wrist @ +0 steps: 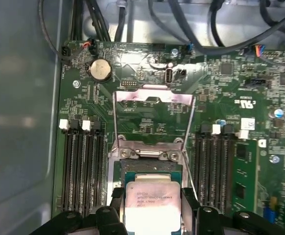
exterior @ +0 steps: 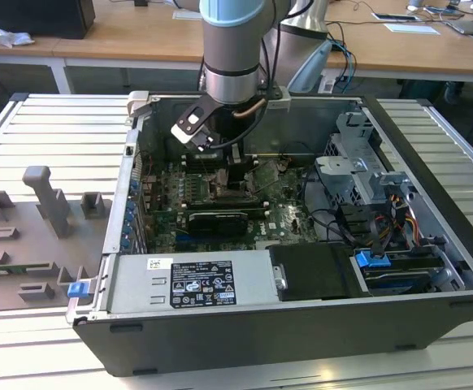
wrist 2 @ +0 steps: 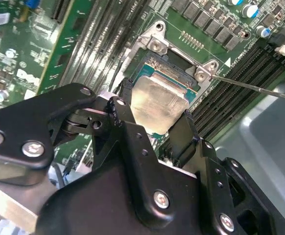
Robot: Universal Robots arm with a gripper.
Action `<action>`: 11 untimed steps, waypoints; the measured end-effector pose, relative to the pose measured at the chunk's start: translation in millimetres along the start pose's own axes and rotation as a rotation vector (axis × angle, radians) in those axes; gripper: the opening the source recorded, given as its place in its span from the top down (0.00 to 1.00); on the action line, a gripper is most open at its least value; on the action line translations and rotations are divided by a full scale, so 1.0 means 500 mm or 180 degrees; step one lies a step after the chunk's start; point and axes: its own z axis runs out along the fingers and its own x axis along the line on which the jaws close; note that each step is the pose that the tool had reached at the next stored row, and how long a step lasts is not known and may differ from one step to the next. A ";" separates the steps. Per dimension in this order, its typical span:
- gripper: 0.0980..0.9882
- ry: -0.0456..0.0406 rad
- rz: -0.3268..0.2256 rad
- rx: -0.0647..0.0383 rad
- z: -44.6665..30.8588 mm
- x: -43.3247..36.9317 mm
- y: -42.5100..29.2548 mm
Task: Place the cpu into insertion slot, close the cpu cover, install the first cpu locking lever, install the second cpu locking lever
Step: 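Place the cpu into insertion slot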
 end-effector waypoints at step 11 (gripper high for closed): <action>0.50 -0.0009 0.0136 0.0009 0.028 0.005 -0.001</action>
